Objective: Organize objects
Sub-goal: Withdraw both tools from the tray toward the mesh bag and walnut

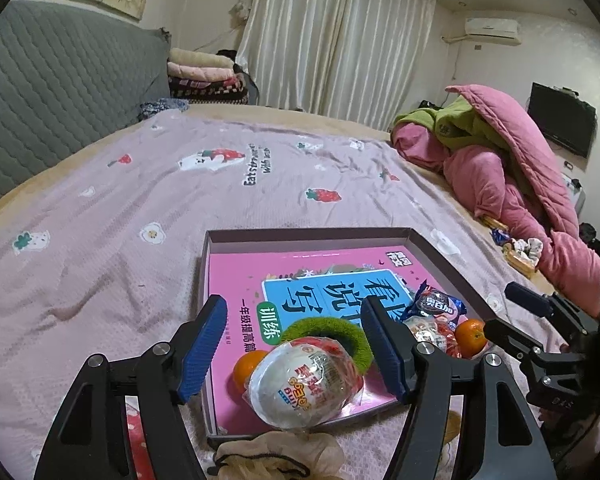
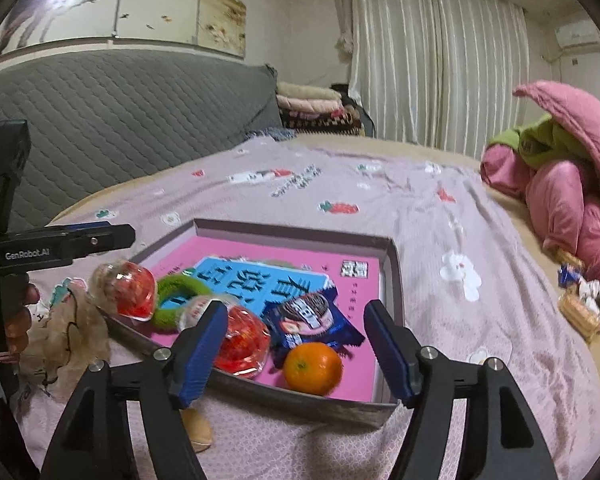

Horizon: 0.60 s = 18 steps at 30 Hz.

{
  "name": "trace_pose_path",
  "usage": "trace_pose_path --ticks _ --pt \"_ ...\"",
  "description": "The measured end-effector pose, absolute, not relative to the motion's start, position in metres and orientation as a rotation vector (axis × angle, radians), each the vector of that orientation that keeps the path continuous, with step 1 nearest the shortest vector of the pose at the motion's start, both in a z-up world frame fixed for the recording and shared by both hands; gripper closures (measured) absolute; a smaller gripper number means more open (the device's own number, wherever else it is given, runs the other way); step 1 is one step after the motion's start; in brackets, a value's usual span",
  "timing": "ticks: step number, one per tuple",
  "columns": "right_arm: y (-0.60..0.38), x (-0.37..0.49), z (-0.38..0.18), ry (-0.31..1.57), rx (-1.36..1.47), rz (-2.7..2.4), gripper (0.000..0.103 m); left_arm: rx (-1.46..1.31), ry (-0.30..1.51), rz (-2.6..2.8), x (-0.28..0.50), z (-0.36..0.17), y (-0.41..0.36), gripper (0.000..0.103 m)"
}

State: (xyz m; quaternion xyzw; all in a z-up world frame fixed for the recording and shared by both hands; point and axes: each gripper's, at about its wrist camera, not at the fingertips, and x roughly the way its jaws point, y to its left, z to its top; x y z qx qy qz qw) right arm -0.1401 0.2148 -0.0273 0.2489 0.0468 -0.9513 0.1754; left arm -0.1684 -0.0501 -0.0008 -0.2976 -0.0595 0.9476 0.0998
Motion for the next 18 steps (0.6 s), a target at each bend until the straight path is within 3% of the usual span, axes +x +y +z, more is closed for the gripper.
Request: trace_pose_path --ticks 18 --pt "0.199 -0.108 -0.021 0.17 0.639 -2.688 0.03 -0.83 -0.19 2.841 -0.13 0.011 -0.066 0.031"
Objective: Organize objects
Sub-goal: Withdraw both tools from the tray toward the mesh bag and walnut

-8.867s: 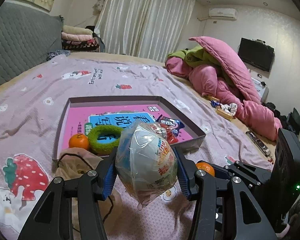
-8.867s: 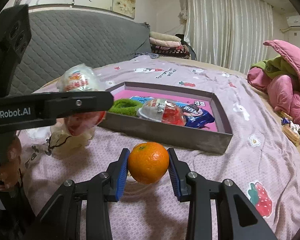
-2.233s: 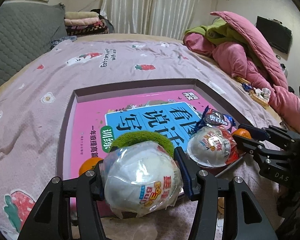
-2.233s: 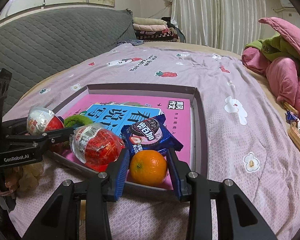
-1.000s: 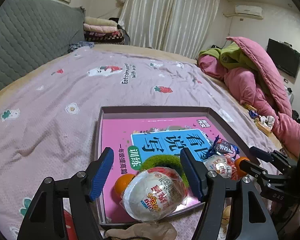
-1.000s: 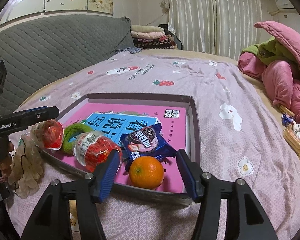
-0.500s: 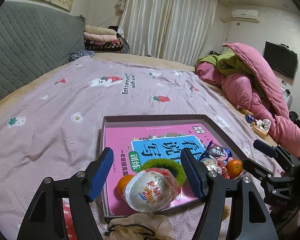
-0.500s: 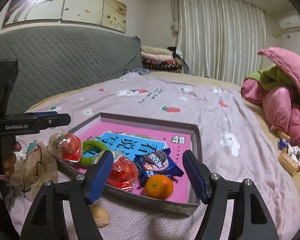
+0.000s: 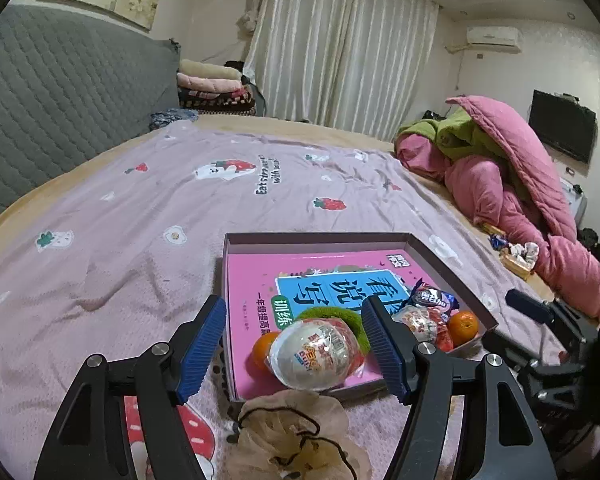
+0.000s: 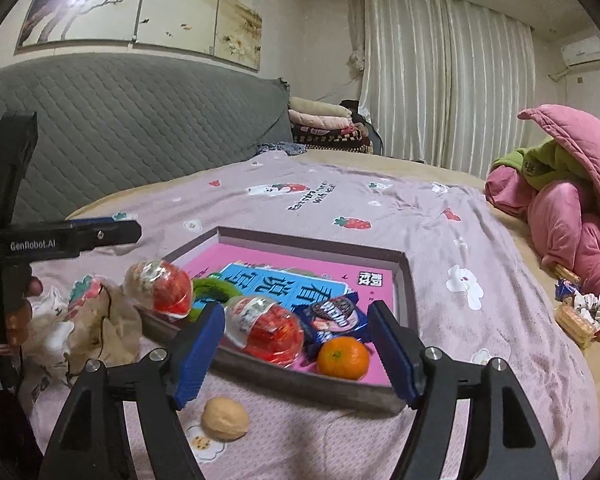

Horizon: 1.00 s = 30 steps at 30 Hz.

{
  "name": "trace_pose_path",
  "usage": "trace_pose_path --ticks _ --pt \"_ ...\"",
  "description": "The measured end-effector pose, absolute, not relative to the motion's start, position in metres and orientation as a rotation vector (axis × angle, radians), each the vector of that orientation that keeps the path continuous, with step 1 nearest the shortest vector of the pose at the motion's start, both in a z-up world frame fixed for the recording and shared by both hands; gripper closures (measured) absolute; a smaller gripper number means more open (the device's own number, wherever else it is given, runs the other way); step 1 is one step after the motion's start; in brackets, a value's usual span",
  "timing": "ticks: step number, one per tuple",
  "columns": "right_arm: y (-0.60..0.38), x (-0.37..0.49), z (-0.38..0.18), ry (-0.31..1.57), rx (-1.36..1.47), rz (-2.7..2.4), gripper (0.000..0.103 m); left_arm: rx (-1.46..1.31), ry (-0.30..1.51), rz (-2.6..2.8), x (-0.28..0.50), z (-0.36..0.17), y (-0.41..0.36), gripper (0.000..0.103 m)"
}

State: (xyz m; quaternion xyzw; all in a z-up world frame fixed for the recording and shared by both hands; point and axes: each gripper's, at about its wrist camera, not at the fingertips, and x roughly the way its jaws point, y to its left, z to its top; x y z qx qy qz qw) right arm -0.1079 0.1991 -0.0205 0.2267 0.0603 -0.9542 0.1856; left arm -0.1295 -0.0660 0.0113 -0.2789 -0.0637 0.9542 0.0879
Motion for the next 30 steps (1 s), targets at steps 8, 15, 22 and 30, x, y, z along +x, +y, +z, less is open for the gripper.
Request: trace_pose_path --ticks 8,15,22,30 --pt "0.189 -0.091 -0.022 0.196 0.629 -2.679 0.03 -0.825 -0.212 2.844 -0.112 0.012 -0.073 0.031" --pt "0.187 -0.075 -0.025 0.191 0.62 -2.669 0.029 -0.838 -0.207 2.839 -0.096 0.006 -0.072 0.03" --pt "0.178 -0.063 -0.03 0.234 0.63 -2.656 0.025 -0.856 -0.219 2.832 -0.077 -0.004 -0.072 0.03" --pt "0.167 -0.052 -0.038 0.28 0.643 -2.642 0.025 -0.887 -0.144 2.823 -0.064 -0.018 -0.07 0.03"
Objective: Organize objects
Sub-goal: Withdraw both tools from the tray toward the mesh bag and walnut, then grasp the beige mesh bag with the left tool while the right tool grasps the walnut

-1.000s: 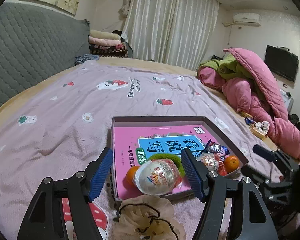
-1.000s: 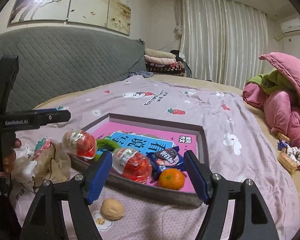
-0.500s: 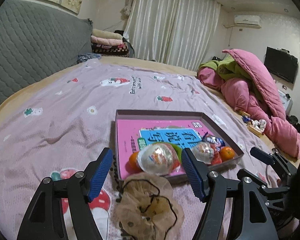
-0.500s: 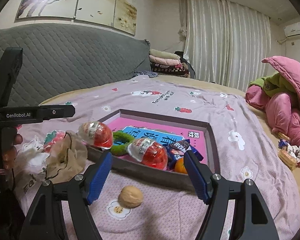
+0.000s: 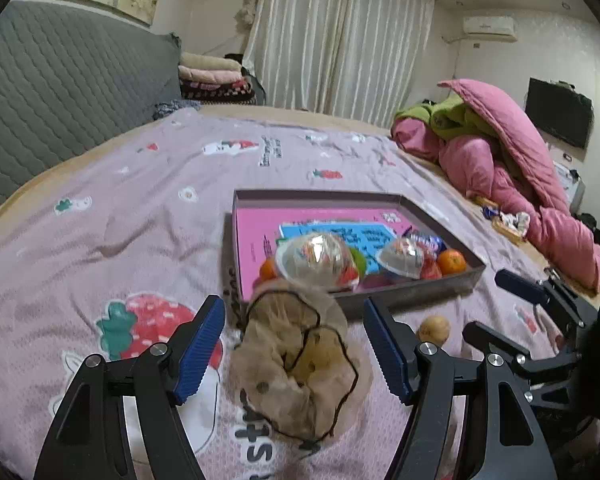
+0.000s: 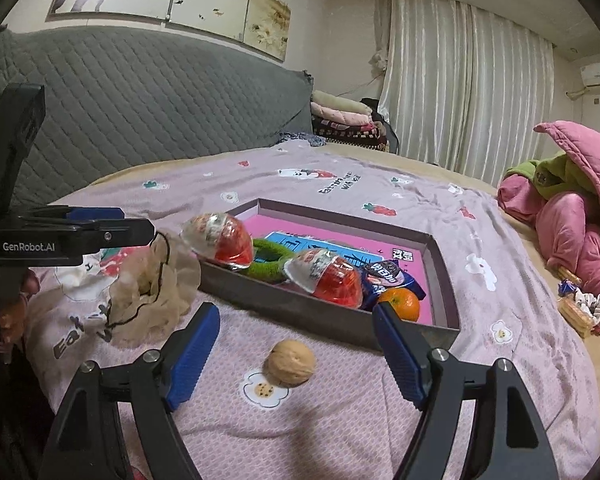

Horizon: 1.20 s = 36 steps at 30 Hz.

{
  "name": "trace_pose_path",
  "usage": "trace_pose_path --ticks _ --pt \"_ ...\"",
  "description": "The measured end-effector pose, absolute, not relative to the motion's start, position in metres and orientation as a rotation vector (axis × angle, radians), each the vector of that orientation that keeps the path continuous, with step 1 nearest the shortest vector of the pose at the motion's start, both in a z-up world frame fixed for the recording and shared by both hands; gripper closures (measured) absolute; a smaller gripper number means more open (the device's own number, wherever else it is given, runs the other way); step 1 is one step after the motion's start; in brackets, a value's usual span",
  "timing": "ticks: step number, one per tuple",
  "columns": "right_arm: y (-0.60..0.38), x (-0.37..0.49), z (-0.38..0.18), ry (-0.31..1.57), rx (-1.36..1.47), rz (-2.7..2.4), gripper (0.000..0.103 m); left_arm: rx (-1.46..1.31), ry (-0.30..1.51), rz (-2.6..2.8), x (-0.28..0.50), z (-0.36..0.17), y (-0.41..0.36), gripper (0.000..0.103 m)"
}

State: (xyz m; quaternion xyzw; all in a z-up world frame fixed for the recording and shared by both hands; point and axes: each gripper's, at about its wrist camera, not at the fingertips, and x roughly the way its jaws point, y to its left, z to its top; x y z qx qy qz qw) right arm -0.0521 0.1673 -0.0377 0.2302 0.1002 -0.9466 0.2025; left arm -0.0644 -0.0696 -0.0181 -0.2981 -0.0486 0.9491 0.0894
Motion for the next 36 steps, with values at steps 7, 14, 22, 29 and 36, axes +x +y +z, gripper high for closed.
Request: trace_pose_path --ticks 7,14,22,29,36 --pt "0.16 -0.049 -0.048 0.286 0.685 -2.62 0.025 -0.942 -0.115 2.799 -0.061 -0.033 -0.068 0.03" --pt "0.152 -0.048 -0.058 0.322 0.732 -2.6 0.025 -0.968 -0.126 2.775 -0.061 -0.037 -0.067 0.03" --pt "0.152 -0.055 -0.066 0.327 0.78 -2.594 0.025 -1.053 -0.145 2.718 -0.067 -0.052 -0.061 0.027" --pt "0.154 -0.062 -0.072 0.311 0.823 -2.583 0.025 -1.134 -0.098 2.74 -0.077 -0.073 -0.056 0.026" --pt "0.154 -0.073 -0.079 0.307 0.877 -2.583 0.025 -1.164 -0.121 2.754 -0.088 -0.082 -0.057 0.026"
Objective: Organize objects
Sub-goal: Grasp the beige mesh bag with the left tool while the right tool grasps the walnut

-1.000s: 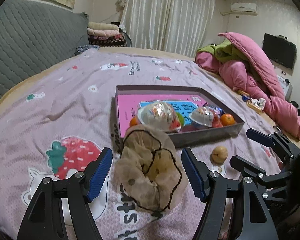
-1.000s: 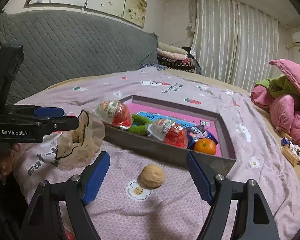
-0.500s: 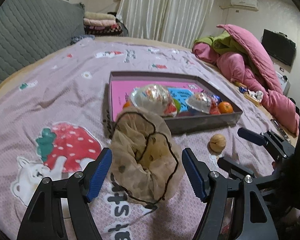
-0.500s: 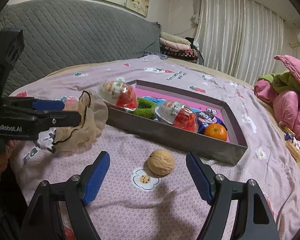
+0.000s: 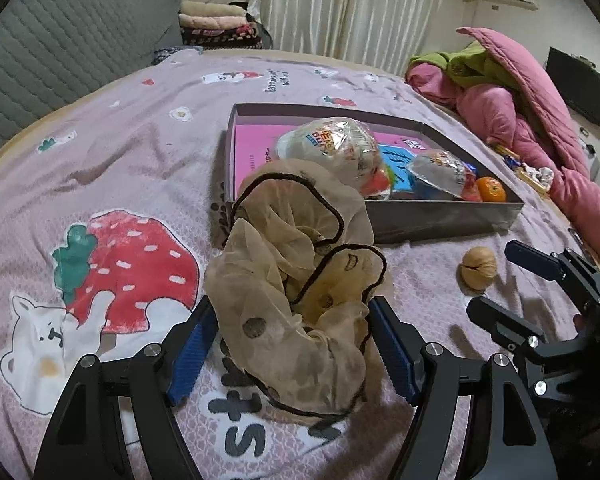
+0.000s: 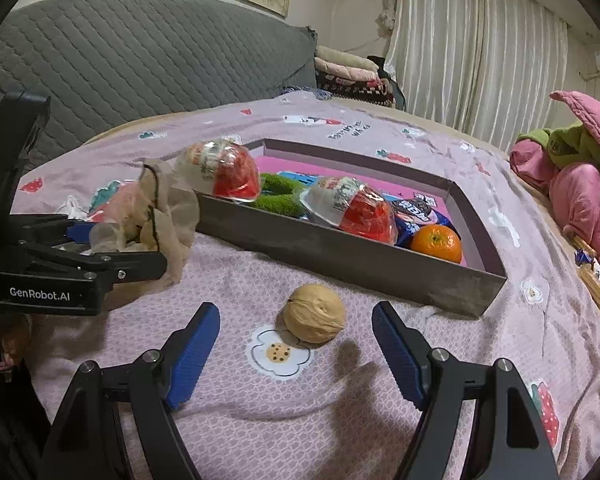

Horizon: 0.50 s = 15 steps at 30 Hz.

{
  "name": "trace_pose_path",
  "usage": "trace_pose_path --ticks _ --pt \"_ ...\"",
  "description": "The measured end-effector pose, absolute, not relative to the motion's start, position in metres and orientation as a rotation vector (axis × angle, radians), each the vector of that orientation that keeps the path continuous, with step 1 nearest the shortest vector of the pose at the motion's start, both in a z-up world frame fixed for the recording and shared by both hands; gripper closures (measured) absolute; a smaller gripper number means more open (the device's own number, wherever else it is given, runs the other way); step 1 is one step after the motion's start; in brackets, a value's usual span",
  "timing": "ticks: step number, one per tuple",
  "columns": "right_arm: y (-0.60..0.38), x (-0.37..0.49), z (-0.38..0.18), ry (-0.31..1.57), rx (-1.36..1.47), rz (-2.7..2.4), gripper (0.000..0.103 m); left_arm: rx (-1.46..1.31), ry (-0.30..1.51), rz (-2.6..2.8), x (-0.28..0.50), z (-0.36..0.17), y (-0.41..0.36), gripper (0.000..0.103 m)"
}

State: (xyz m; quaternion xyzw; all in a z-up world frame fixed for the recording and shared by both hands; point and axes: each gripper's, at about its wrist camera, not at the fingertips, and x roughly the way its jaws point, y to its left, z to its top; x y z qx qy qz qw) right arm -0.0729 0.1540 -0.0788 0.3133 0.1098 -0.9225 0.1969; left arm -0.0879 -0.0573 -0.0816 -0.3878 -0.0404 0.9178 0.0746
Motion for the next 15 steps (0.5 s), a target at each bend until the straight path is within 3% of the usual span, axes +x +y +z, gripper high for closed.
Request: trace_pose_path --ticks 4,10,15 --pt "0.16 -0.084 -0.08 0.244 0.907 -2.585 0.025 -1.157 -0.106 2.773 -0.091 -0.083 -0.054 0.026" --pt "0.161 -0.092 -0.085 0.233 0.963 -2.58 0.049 -1.144 -0.163 2.777 -0.096 -0.082 -0.056 0.027" --pt "0.153 -0.092 -0.089 0.315 0.957 -2.569 0.063 -1.139 -0.178 2.779 -0.099 -0.082 -0.055 0.038"
